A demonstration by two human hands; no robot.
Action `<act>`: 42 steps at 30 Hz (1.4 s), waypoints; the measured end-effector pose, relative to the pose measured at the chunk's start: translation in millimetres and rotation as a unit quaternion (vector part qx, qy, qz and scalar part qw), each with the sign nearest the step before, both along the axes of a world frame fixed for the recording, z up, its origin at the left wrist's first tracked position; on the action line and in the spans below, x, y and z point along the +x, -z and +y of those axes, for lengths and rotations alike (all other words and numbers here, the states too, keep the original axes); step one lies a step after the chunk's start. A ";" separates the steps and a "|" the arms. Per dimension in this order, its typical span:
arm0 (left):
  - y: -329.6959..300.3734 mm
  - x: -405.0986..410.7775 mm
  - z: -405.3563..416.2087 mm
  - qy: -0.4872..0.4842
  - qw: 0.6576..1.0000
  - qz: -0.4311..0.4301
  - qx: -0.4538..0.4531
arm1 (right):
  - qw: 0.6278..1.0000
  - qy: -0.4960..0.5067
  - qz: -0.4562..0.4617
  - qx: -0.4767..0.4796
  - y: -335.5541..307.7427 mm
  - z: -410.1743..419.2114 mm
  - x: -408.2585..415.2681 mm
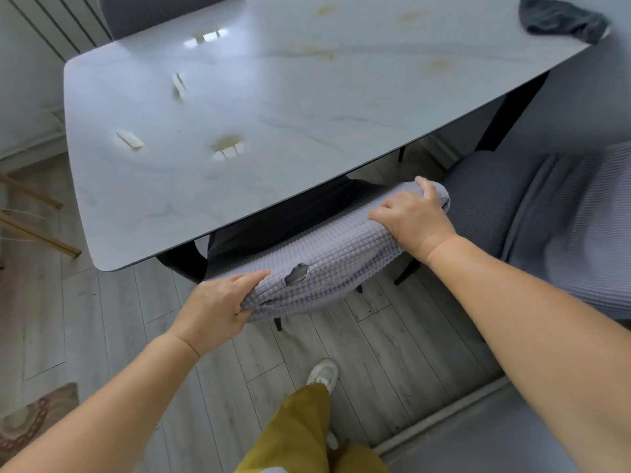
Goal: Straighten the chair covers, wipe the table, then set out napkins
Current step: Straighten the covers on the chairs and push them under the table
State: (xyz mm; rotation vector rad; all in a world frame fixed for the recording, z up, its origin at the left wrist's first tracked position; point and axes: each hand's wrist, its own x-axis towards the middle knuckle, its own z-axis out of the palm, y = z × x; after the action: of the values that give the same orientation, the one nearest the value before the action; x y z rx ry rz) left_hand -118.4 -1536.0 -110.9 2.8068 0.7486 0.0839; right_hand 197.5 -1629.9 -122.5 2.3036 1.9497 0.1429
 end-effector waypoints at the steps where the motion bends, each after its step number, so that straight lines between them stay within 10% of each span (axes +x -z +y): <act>1: 0.0 2.2 1.3 0.004 1.000 0.003 0.000 | 1.000 0.011 0.011 -0.015 -2.5 0.4 1.2; 9: -0.1 4.4 1.0 -0.013 0.999 0.002 -0.040 | 0.995 0.060 0.044 0.065 3.0 -4.7 -3.5; 20: -32.7 54.9 13.9 0.006 0.937 0.197 -0.287 | 0.984 0.153 0.053 -0.071 -26.6 -5.8 -22.0; 31: -68.0 192.9 17.0 0.175 0.941 0.188 -0.220 | 0.959 0.273 0.072 -0.029 -56.1 -73.2 25.9; 42: -94.2 338.3 -68.0 0.340 0.920 0.142 -0.131 | 0.843 0.536 0.012 -0.038 -97.5 -235.1 110.2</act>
State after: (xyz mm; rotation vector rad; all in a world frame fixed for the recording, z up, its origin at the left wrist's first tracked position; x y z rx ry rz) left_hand 219.9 -1604.0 -16.8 2.6692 -0.1960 -0.5092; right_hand 307.7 -1865.0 -25.0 2.9174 0.4064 -0.0776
